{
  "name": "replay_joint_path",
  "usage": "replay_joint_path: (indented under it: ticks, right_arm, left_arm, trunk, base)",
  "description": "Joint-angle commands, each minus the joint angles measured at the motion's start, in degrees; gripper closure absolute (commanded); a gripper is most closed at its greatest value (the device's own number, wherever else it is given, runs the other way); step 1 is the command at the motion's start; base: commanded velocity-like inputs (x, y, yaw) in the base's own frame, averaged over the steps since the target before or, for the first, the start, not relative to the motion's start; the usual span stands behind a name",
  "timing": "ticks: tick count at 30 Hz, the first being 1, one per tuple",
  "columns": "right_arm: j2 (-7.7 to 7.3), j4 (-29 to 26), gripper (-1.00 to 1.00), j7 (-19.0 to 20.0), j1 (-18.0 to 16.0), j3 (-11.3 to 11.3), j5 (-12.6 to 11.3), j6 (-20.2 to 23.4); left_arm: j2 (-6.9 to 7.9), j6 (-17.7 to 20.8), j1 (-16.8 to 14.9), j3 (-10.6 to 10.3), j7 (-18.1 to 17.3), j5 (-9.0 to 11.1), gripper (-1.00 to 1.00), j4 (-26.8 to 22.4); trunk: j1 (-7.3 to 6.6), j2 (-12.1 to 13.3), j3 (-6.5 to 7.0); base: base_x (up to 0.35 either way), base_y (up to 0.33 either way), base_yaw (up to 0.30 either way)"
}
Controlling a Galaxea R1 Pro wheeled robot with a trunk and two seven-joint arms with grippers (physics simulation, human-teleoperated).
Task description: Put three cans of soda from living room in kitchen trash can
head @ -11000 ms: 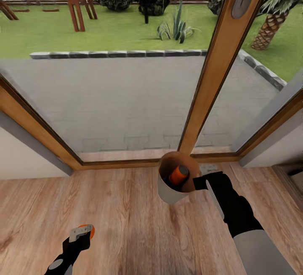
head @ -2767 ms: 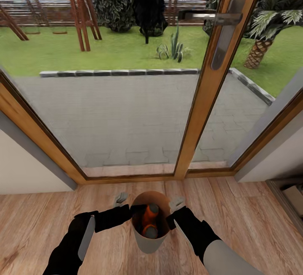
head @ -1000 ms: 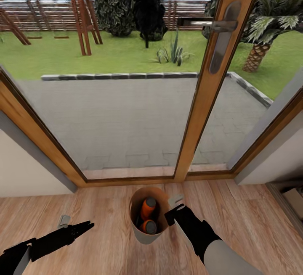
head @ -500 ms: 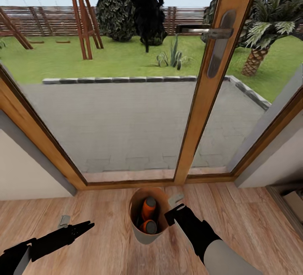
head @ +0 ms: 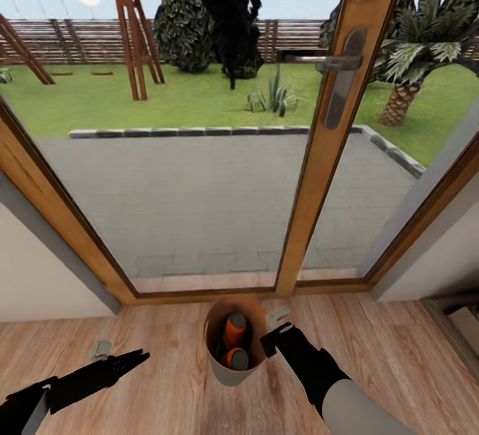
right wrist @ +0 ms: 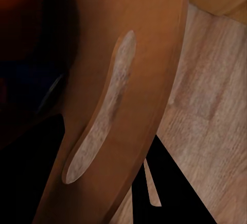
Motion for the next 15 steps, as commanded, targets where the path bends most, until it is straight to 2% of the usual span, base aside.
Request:
replay_joint_path:
  ticks: [1, 15]
  right_arm:
    - [0.01, 0.0, 1.00, 0.5, 0.0, 0.0, -0.3, -0.1]
    - [0.01, 0.0, 1.00, 0.5, 0.0, 0.0, -0.3, 0.0]
  left_arm:
    - [-0.01, 0.0, 0.0, 0.0, 0.0, 0.0, -1.00, 0.0]
    - [0.10, 0.0, 0.0, 0.0, 0.0, 0.0, -1.00, 0.0]
  trunk:
    - [0.00, 0.0, 0.05]
    - [0.00, 0.0, 0.11]
  base:
    - [0.000, 0.000, 0.000]
    - [0.000, 0.000, 0.000]
